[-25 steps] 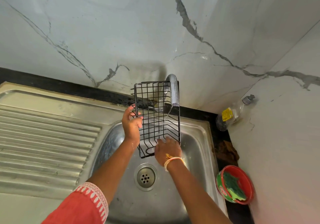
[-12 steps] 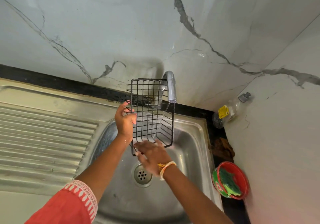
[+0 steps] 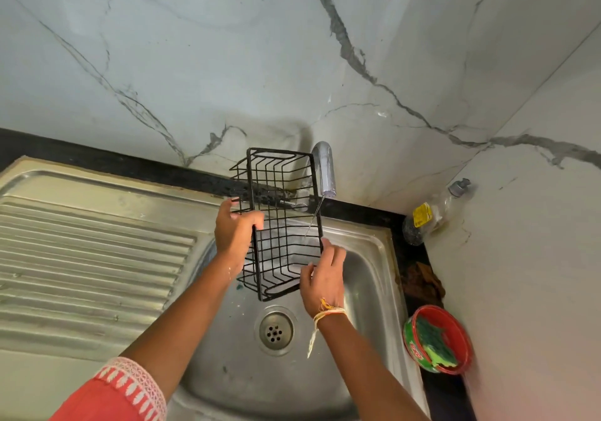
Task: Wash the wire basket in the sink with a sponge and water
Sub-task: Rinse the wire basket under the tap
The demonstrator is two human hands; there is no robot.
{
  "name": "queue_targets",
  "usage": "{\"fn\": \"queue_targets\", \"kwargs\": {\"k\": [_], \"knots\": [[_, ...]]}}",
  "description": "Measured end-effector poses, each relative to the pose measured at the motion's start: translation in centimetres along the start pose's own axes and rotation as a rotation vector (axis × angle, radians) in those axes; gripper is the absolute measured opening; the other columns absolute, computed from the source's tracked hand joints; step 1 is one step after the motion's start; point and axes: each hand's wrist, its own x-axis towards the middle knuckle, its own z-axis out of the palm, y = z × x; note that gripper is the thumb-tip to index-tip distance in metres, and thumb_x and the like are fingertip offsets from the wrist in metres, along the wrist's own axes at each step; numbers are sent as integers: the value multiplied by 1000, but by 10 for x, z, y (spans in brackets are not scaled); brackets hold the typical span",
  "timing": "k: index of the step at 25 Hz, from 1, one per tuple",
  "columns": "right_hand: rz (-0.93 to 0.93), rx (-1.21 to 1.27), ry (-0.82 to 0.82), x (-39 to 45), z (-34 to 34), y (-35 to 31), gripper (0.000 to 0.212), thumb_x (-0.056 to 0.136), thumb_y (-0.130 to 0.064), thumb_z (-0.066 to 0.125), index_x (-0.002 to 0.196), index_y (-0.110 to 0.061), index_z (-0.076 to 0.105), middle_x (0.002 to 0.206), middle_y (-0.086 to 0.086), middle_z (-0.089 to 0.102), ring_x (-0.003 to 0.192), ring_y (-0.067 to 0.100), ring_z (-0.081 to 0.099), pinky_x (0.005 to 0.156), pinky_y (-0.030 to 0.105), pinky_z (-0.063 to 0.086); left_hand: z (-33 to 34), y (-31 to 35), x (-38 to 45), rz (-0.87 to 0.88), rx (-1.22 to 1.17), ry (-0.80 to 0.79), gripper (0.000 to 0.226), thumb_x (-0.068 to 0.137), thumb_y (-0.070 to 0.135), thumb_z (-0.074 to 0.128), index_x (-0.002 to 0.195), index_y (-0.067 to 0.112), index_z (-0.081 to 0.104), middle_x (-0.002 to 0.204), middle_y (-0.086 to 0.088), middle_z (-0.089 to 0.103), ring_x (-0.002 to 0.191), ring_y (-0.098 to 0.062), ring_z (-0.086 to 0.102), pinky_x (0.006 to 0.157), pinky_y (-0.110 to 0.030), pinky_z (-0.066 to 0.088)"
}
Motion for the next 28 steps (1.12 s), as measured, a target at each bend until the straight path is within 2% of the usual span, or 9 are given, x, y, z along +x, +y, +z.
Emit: {"fn": "queue_targets", "kwargs": {"k": [2, 5, 9, 12, 14, 19, 22, 24, 28], "knots": [[107, -32, 29, 8, 0, -11, 64, 80, -9, 63, 138, -11, 36, 118, 5, 39, 92, 21, 54, 77, 34, 56, -3, 13, -5, 19, 112, -10, 89, 44, 32, 64, 132, 21, 47, 112, -5, 59, 100, -22, 58, 85, -39, 49], [341, 16, -271, 31, 2, 4, 78, 74, -17, 76, 140, -15, 35, 129, 9, 48, 113, 30, 54, 94, 43, 50, -11, 28, -5, 1, 227, -40, 88, 45, 43, 65, 130, 23, 48, 113, -5, 58, 96, -21, 58, 87, -46, 52], [817, 995, -662, 28, -4, -3, 41, 87, -13, 66, 123, -26, 53, 115, 9, 68, 97, 35, 68, 88, 53, 53, -14, 43, -5, -8, 350, -188, 87, 68, 47, 73, 142, 16, 38, 130, -6, 53, 90, -15, 58, 76, -34, 48], [789, 1157, -542, 23, 0, -16, 28, 98, -37, 51, 123, -27, 58, 115, 9, 69, 92, 39, 70, 77, 49, 58, -16, 54, -6, 36, 441, -333, 76, 77, 58, 66, 138, 19, 44, 135, -2, 49, 95, -14, 58, 71, -31, 46], [790, 1237, -471, 22, 3, -17, 33, 96, -44, 49, 123, -27, 59, 113, 8, 70, 92, 38, 70, 76, 48, 58, -25, 62, -5, -38, 256, -417, 56, 82, 62, 58, 125, 26, 55, 133, -9, 52, 106, -23, 57, 83, -37, 46], [843, 1303, -348, 17, 14, -24, 28, 92, -47, 53, 113, -31, 63, 115, 5, 69, 95, 37, 69, 79, 47, 58, -53, 12, 4, -308, 62, -312, 48, 96, 51, 41, 127, 18, 57, 132, -12, 54, 111, -31, 53, 93, -46, 43], [854, 1262, -309, 12, 18, -26, 25, 88, -52, 58, 106, -35, 64, 115, 3, 68, 98, 35, 68, 79, 45, 58, -61, -30, -10, -548, -329, -278, 49, 97, 51, 39, 117, 13, 62, 119, -20, 64, 109, -37, 60, 94, -51, 45], [847, 1232, -286, 11, 23, -24, 27, 87, -52, 59, 106, -34, 64, 113, 2, 69, 97, 33, 69, 77, 43, 58, -67, -50, -19, -539, -657, -326, 40, 91, 46, 49, 110, 14, 65, 113, -18, 67, 103, -35, 63, 90, -49, 48], [884, 1277, -197, 14, 22, -34, 43, 89, -51, 56, 113, -16, 63, 109, 5, 71, 93, 31, 70, 79, 45, 58, -68, -71, -35, -453, -992, -357, 74, 78, 51, 64, 139, 13, 47, 138, -12, 54, 126, -31, 53, 110, -55, 32]]}}
